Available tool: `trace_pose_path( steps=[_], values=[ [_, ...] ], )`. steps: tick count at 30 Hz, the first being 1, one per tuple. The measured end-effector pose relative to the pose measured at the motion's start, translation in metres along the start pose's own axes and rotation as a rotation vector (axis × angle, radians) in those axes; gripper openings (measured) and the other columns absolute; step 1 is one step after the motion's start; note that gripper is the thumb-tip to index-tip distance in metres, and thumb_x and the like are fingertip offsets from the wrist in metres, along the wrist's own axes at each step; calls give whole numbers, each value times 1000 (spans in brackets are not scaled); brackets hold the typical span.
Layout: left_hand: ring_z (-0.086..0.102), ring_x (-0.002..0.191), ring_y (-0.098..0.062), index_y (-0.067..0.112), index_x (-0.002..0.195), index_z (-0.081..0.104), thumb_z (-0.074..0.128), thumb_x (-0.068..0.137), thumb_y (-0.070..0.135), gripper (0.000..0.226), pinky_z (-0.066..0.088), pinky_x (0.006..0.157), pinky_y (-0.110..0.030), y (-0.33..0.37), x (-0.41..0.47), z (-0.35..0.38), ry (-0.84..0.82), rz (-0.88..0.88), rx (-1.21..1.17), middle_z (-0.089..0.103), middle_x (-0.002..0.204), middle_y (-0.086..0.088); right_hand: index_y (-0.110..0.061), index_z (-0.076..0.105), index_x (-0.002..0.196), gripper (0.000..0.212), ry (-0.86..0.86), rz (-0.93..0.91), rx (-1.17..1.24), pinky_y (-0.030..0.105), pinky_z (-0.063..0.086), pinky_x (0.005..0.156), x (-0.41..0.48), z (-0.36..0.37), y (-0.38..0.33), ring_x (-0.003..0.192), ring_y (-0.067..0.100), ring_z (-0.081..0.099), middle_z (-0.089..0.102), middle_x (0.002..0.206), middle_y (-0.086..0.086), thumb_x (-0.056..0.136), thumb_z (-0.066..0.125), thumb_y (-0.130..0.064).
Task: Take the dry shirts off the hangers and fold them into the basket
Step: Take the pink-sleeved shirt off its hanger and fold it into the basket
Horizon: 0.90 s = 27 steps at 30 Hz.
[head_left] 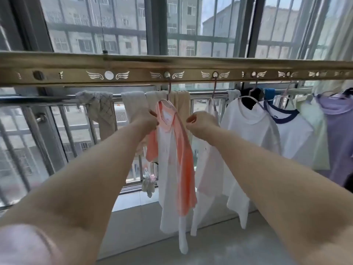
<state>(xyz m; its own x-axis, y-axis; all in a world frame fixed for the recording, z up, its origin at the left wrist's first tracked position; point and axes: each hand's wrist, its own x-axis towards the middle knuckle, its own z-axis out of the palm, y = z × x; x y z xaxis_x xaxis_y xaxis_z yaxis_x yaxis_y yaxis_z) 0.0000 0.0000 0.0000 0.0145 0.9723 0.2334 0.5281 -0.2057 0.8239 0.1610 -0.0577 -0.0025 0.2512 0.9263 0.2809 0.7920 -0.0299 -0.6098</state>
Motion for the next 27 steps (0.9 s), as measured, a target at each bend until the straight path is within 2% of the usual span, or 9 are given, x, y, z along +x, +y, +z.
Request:
trace_pose_path(
  steps=[2,5,9,12,16,18,21,24,27],
  values=[
    [66,91,-26,17,78,56,52,92,5,19,54,75,-35,-7,15,-7,-4,6,0,69,100,-13,-16,60,112,27,33,26,24,32,51,81,13,14,-9,89,19,58,64,104,2,93,55,-34],
    [66,87,-22,15,83,60,52,94,10,14,55,78,-35,-21,36,-14,-84,12,-29,70,98,-10,-14,58,114,29,63,50,6,36,54,81,31,36,-20,93,25,61,64,108,6,94,49,-33],
    [64,84,-20,11,100,62,51,96,13,12,54,83,-37,-37,58,-23,-127,44,-56,68,96,-8,-11,53,120,30,126,67,-54,31,43,71,48,53,-29,88,24,55,61,106,7,93,49,-24],
    [64,79,-16,14,93,62,52,96,14,11,55,81,-35,-46,72,-27,-139,51,-67,69,91,-5,-10,56,116,26,152,81,-70,29,37,69,56,61,-35,84,23,52,55,96,5,93,50,-22],
    [65,76,-14,16,87,62,53,96,15,12,56,79,-34,-51,85,-25,-162,73,-51,69,87,-2,-10,63,103,25,182,81,-18,26,37,61,63,68,-36,80,25,56,60,90,8,96,43,-25],
    [65,75,-13,13,91,64,54,95,15,11,57,76,-33,-53,90,-22,-180,88,-40,69,87,-2,-14,64,96,29,238,65,-9,29,40,64,64,71,-34,81,26,58,64,90,7,98,38,-28],
    [66,76,-14,15,85,63,55,95,15,13,56,71,-30,-53,94,-19,-206,113,-41,70,89,-3,-13,64,104,33,346,31,-52,30,39,67,61,74,-31,80,23,56,63,91,4,101,35,-28],
    [65,74,-13,16,86,64,55,94,14,13,56,71,-31,-52,95,-17,-209,136,-54,70,91,-4,-11,62,112,32,422,19,-76,29,37,71,56,72,-29,82,20,51,63,97,5,100,38,-28],
    [64,74,-12,14,94,64,55,94,14,9,56,71,-29,-51,95,-16,-203,164,-71,69,94,-5,-12,62,111,28,467,-4,-39,29,41,73,53,68,-28,84,20,56,66,102,5,98,43,-28]
  ],
)
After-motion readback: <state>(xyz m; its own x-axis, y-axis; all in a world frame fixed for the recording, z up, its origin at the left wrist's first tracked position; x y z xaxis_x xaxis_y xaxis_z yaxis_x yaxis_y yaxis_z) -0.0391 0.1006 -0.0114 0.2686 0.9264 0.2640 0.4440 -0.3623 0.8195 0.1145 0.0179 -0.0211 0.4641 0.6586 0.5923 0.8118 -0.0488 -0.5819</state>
